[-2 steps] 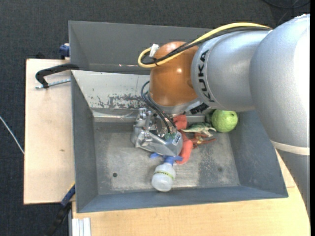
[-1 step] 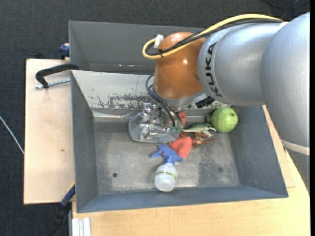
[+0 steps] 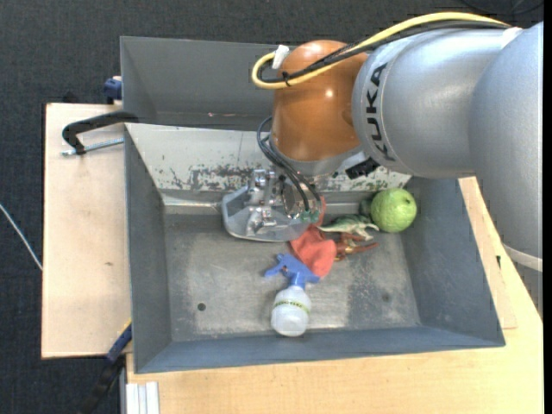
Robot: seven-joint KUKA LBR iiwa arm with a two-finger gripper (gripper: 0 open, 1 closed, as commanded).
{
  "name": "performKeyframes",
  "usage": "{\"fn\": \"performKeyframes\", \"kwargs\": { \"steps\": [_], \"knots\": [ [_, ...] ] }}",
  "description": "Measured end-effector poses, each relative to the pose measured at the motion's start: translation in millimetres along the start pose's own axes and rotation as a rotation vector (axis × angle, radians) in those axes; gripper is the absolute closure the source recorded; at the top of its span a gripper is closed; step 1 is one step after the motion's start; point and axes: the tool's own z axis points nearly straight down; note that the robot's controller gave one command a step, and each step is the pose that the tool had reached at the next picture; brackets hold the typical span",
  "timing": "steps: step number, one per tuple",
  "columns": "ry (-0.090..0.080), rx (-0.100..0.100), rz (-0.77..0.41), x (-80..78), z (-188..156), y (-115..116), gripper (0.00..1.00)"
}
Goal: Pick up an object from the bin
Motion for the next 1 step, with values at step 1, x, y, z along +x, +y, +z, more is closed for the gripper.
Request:
{"fn": "performKeyframes", "kwargs": {
  "steps": [1],
  "knots": [
    [0.006, 0.001, 0.016, 1.0, -12.1, -6.5, 1.00]
  ]
}}
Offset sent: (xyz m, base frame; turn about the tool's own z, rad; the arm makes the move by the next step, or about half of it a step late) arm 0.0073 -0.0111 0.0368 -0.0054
